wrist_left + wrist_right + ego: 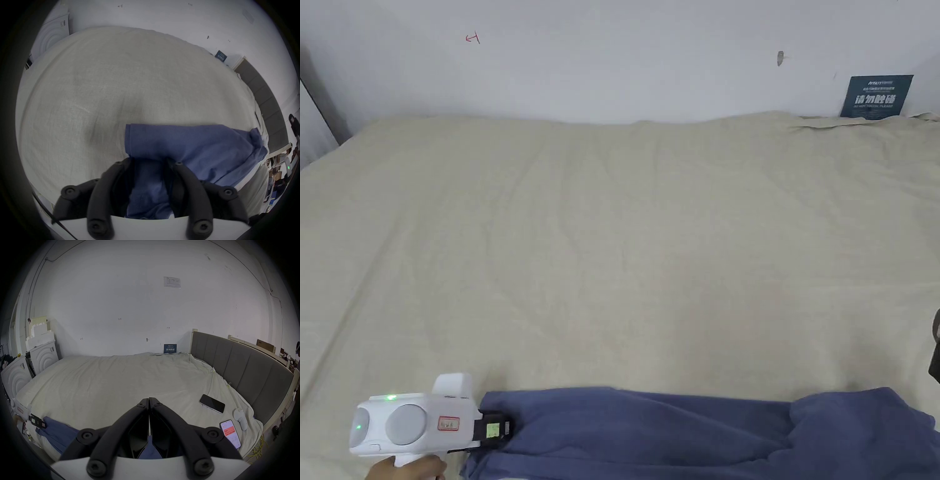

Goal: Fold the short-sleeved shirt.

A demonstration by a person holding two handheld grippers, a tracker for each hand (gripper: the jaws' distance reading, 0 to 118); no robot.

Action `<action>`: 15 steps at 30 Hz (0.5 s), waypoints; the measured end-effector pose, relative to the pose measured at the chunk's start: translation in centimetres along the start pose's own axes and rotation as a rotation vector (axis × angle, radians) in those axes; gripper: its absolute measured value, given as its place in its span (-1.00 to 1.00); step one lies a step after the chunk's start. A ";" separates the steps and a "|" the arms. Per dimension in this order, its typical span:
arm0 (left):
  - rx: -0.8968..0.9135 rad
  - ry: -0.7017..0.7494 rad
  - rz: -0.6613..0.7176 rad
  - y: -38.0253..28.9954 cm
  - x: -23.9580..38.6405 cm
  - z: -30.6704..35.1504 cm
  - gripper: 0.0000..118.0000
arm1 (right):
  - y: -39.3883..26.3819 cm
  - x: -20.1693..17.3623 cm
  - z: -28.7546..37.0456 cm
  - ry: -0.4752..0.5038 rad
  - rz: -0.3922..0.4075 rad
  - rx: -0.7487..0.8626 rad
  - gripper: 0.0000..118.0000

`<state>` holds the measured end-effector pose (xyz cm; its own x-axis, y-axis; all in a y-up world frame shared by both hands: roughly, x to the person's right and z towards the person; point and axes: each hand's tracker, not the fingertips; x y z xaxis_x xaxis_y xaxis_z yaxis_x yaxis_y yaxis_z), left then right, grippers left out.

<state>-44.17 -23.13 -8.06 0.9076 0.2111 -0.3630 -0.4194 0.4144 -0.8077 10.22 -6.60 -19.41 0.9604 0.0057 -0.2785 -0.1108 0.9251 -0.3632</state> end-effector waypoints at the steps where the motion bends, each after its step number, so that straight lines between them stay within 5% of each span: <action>1: 0.009 -0.009 0.006 0.1 -0.4 -0.2 -0.74 | 0.0 0.0 0.1 -0.001 0.000 0.000 -1.00; 3: 0.001 -0.097 0.063 0.4 -1.3 -0.5 -0.85 | 0.1 0.0 0.5 -0.002 0.001 0.001 -1.00; 7: 0.005 -0.028 -0.039 0.4 -0.3 -0.2 -0.92 | 0.1 0.7 0.6 -0.005 -0.001 0.000 -1.00; 15: 0.053 -0.083 0.041 1.5 -3.0 3.2 -0.95 | 0.0 1.1 0.3 0.000 -0.008 0.001 -1.00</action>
<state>-47.55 -20.33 -6.71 0.8860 0.3000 -0.3537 -0.4583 0.4497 -0.7666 11.32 -6.44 -19.45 0.9611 -0.0017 -0.2760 -0.1030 0.9256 -0.3641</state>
